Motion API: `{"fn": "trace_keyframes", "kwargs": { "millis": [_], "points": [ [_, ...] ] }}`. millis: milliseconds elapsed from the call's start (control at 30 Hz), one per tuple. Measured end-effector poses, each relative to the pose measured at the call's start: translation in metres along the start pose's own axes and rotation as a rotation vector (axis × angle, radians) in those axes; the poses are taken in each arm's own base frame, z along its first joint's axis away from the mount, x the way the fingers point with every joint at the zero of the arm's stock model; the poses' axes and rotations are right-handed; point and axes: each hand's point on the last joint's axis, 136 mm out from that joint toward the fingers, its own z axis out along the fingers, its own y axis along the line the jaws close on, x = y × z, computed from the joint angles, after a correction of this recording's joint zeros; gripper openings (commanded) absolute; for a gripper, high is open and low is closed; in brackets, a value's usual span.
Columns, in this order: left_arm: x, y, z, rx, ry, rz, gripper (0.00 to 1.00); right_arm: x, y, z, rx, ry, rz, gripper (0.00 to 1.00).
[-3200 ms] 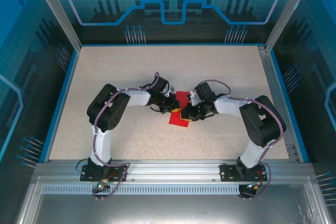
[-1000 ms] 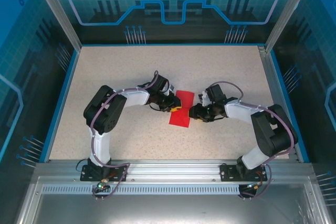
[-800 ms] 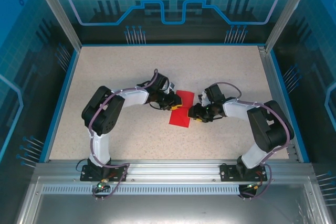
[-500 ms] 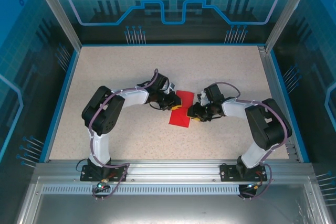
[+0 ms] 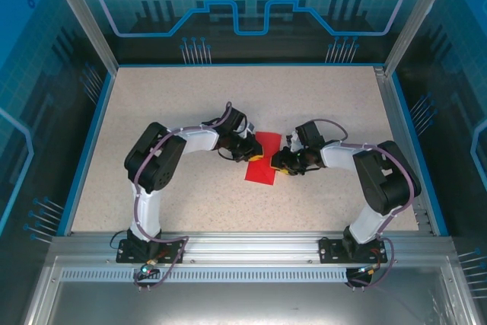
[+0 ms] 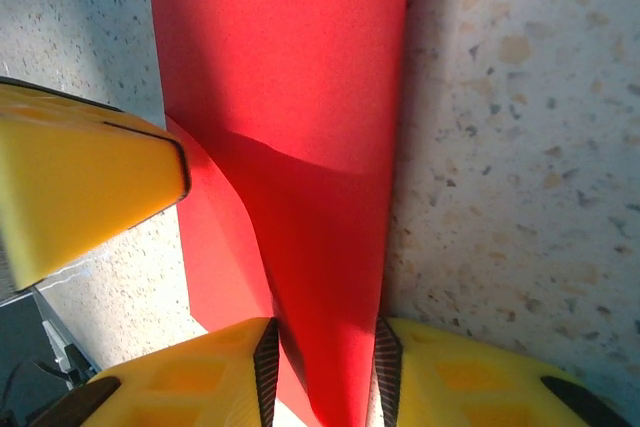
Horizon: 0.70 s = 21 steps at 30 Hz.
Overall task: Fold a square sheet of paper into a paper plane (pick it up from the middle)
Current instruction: Turn over the paper at the center of the table.
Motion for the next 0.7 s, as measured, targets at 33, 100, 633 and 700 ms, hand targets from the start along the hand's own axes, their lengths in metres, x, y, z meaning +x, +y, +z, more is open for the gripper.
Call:
{"fn": "trace_keyframes", "kwargs": {
  "millis": [33, 100, 633, 700],
  "points": [
    [0.000, 0.002, 0.001, -0.003, 0.003, -0.004, 0.13, -0.001, 0.000, 0.000, -0.002, -0.002, 0.000, 0.34],
    [0.001, 0.005, 0.004, -0.009, 0.008, -0.009, 0.13, -0.001, 0.001, 0.001, -0.003, -0.004, 0.003, 0.34],
    [0.002, 0.007, 0.004, -0.017, 0.014, -0.017, 0.13, -0.006, 0.009, 0.005, -0.056, -0.006, -0.013, 0.30],
    [0.002, 0.007, 0.005, -0.015, 0.011, -0.017, 0.14, -0.006, 0.010, 0.006, -0.061, -0.005, -0.015, 0.28]
  ]
}}
